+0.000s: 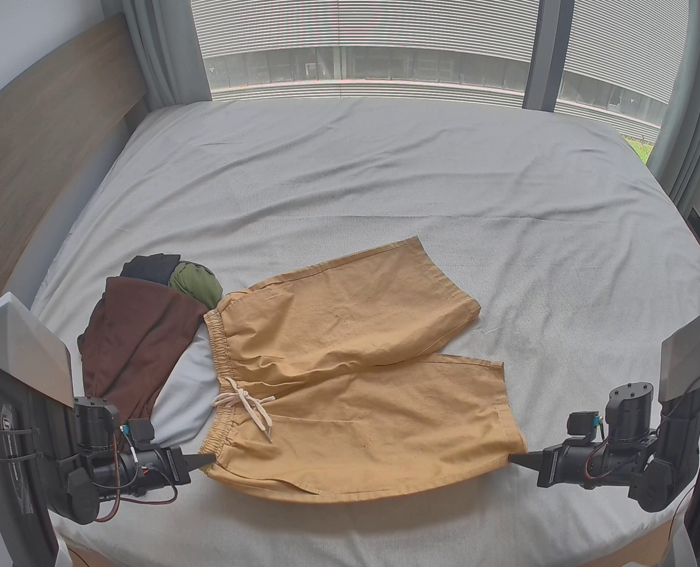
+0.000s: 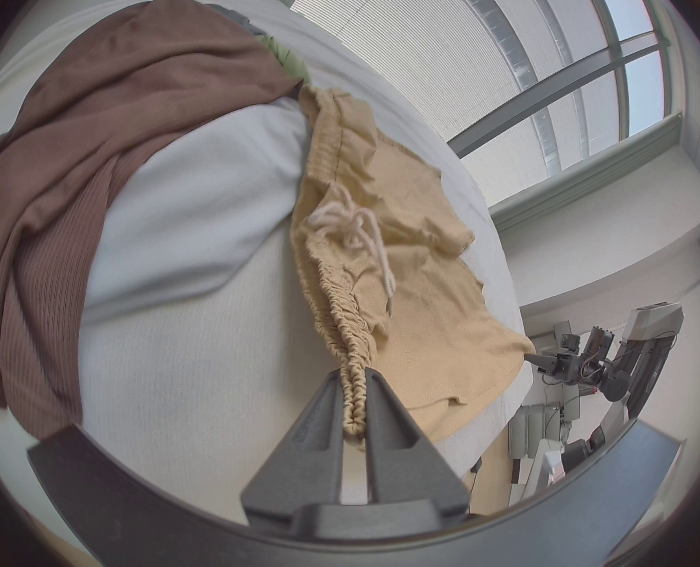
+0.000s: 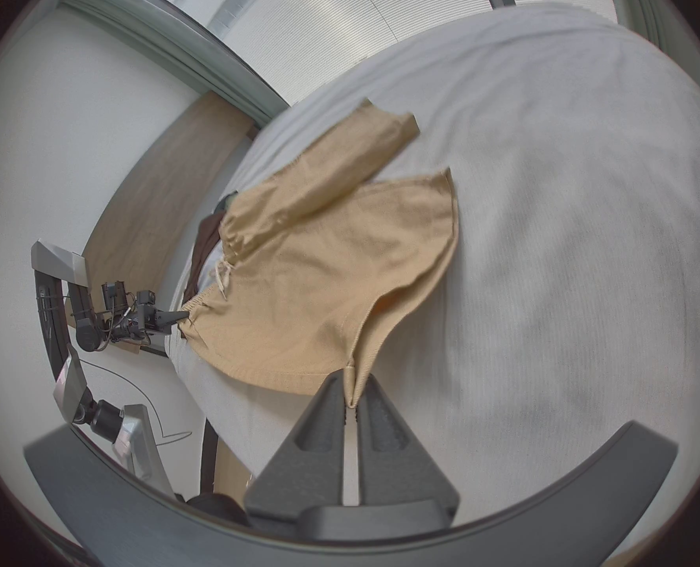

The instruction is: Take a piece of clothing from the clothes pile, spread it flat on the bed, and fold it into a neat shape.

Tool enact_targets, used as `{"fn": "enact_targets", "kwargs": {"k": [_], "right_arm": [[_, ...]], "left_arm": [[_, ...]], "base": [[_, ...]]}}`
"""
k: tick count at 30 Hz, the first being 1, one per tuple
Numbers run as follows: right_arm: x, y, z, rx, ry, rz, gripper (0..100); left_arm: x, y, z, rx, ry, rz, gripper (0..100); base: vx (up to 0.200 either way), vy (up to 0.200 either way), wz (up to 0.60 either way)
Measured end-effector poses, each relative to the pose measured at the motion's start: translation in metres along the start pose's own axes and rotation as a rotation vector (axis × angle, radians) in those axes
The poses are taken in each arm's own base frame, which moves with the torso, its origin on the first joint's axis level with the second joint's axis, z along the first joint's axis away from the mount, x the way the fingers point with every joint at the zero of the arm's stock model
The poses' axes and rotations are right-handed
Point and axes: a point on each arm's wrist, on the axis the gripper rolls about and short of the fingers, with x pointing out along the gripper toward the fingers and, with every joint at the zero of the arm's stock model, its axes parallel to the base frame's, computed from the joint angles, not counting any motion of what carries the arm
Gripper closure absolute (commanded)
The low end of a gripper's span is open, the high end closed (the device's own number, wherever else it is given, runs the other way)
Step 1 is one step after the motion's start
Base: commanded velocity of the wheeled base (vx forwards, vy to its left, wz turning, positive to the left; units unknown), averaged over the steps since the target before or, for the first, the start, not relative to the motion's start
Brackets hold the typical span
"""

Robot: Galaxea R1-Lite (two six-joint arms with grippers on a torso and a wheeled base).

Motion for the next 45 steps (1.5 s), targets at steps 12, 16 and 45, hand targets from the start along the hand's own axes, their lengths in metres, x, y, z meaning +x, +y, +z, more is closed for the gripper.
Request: {"fn": "enact_targets", "kwargs": {"k": [12,16,45], "right_arm": [[0.011,0.001,0.031,-0.034,-0.154,0.043,100],[0.014,0.003,0.042,-0.047,-0.197,0.059,100],[0.03,0.03,0.158,-0.07,-0.359,0.122,100]], "left_arm": [[0.003,-0.014,0.045,0.016,-0.183,-0.075,100],[0.003,-0.017,0.052,0.021,-0.212,-0.087,100],[0.012,-0.023,0.08,-0.049,-0.349,-0.075,100]], "base": [[0.0,0.0,0.0],[0.0,0.0,0.0],[0.0,0.0,0.0]]}}
